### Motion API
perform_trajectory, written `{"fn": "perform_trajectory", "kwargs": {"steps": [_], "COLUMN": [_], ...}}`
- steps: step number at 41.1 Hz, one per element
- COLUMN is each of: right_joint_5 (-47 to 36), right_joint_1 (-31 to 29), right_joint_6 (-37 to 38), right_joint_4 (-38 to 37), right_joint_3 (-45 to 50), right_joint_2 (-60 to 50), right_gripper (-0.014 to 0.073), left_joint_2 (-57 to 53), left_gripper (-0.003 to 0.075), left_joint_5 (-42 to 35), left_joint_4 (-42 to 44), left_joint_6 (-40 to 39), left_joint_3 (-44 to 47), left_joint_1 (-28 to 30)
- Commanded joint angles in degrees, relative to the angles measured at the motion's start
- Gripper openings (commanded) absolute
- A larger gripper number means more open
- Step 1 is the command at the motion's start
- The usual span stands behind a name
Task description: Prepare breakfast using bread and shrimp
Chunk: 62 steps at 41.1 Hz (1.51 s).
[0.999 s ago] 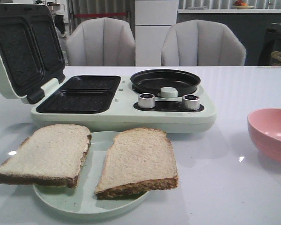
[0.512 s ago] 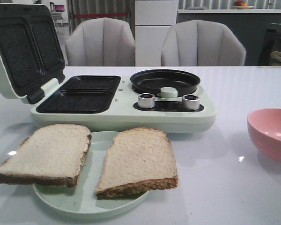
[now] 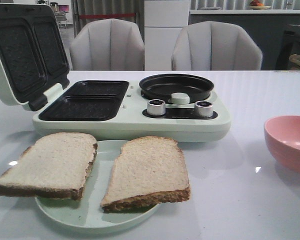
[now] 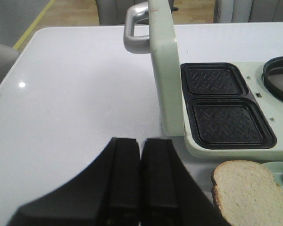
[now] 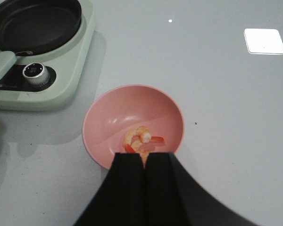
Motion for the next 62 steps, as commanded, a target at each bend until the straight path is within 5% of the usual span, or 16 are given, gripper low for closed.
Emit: {"fn": "perform_trajectory", "kwargs": {"steps": [1, 8, 13, 20, 29, 44, 53, 62], "right_joint_5": [-3.8, -3.8, -3.9, -3.9, -3.9, -3.9, -3.9, -3.9], "right_joint_1": [-0.3, -0.3, -0.3, -0.3, -0.3, -0.3, -0.3, -0.3], "right_joint_6": [0.0, 0.0, 0.0, 0.0, 0.0, 0.0, 0.0, 0.0], "right_joint_4": [0.2, -1.3, -1.5, -1.5, -1.5, -1.5, -1.5, -1.5], "right_joint_3": [-2.0, -2.0, -2.0, -2.0, -2.0, -2.0, -2.0, -2.0], "right_joint_2": [1.1, 1.1, 1.1, 1.1, 1.1, 1.1, 1.1, 1.1], "right_gripper": [0.0146, 0.0463, 0.0527, 0.0527, 0.0527, 0.0527, 0.0527, 0.0527], "left_joint_2": [1.6, 3.3, 4.7, 8.0, 14.8, 24.0, 33.3, 44.0], "left_gripper": [0.0140, 0.0447, 0.0599, 0.0559, 0.0495, 0.0491, 0.0490, 0.0490], "left_joint_5": [-3.4, -3.8, -3.8, -3.8, -3.4, -3.3, 1.6, 5.4], "left_joint_4": [0.7, 2.3, 2.6, 2.6, 4.9, 29.2, 57.5, 80.2], "left_joint_6": [-0.4, -0.4, -0.4, 0.3, 7.7, 6.3, -15.1, -33.7], "left_joint_3": [-1.8, -1.8, -1.8, -1.8, -1.8, 5.2, 7.3, 7.3], "left_joint_1": [-0.5, -0.5, -0.6, -4.2, -16.2, -39.9, -48.3, -49.1]}}
